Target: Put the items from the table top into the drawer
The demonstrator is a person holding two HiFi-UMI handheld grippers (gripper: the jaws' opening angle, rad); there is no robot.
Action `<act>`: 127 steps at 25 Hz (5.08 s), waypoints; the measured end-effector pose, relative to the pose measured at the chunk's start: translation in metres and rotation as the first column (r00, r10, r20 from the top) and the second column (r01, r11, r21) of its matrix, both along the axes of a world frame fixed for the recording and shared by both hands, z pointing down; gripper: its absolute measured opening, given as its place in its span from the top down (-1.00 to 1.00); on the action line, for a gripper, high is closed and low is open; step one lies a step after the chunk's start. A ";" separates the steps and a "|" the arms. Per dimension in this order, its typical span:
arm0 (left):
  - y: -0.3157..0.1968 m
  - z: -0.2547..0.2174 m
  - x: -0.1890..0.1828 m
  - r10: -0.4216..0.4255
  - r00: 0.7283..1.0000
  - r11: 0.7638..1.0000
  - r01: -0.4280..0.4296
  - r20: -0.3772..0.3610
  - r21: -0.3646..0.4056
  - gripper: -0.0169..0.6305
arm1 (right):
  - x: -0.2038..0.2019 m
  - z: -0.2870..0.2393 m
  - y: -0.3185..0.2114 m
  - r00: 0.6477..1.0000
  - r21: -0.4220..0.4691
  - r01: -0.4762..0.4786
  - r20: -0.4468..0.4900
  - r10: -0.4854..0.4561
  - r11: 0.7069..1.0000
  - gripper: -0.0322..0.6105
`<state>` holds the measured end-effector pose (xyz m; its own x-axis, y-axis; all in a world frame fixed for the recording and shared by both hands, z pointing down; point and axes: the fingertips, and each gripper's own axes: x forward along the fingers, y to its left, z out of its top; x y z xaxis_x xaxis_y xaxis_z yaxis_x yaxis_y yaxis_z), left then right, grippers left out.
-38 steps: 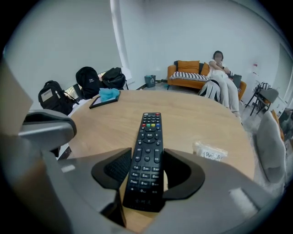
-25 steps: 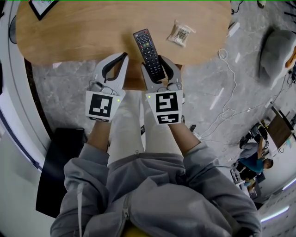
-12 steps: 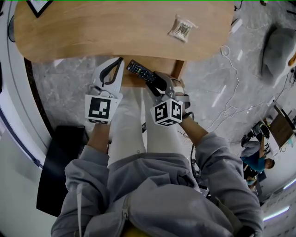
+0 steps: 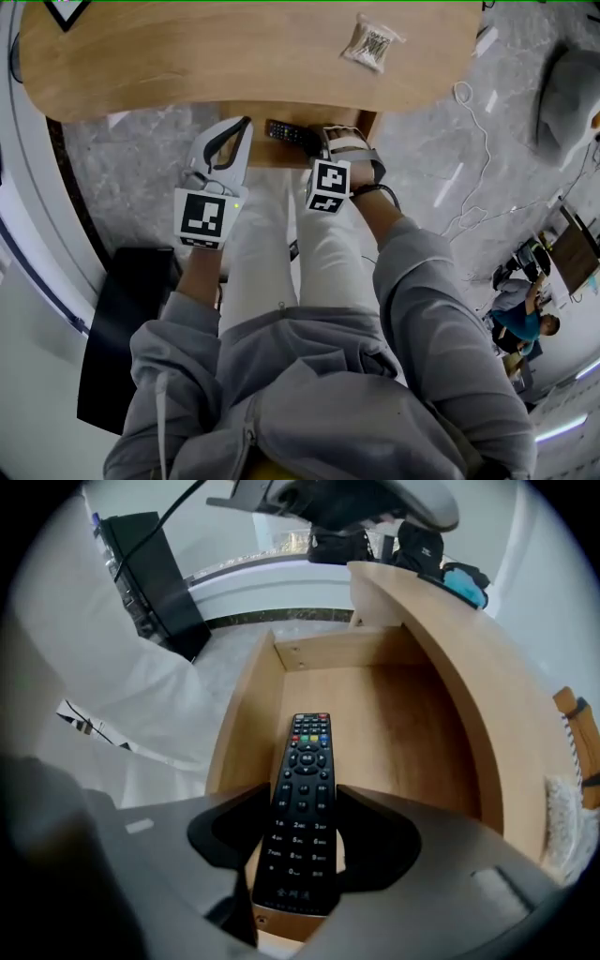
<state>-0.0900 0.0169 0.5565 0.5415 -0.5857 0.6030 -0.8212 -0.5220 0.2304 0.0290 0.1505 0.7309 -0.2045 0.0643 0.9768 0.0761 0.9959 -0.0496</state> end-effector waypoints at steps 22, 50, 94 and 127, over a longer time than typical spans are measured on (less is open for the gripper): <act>0.004 0.010 0.014 0.046 0.999 0.998 -0.047 -0.024 -0.036 0.94 | 0.002 -0.012 -0.018 0.978 0.023 -0.210 0.009 0.210 0.977 0.03; -0.101 -0.015 0.079 0.064 0.994 0.997 -0.061 -0.084 0.039 0.94 | 0.052 -0.144 -0.220 0.312 0.036 -0.948 0.306 0.899 0.317 0.09; -0.119 -0.020 0.073 0.068 0.994 0.997 -0.064 -0.084 0.043 0.94 | 0.038 -0.154 -0.280 0.124 -0.038 -0.989 0.322 0.939 0.144 0.30; 0.015 0.018 0.025 0.066 0.997 0.994 -0.070 -0.052 -0.082 0.94 | -0.039 -0.073 -0.059 0.800 0.077 -0.592 0.178 0.573 0.803 0.30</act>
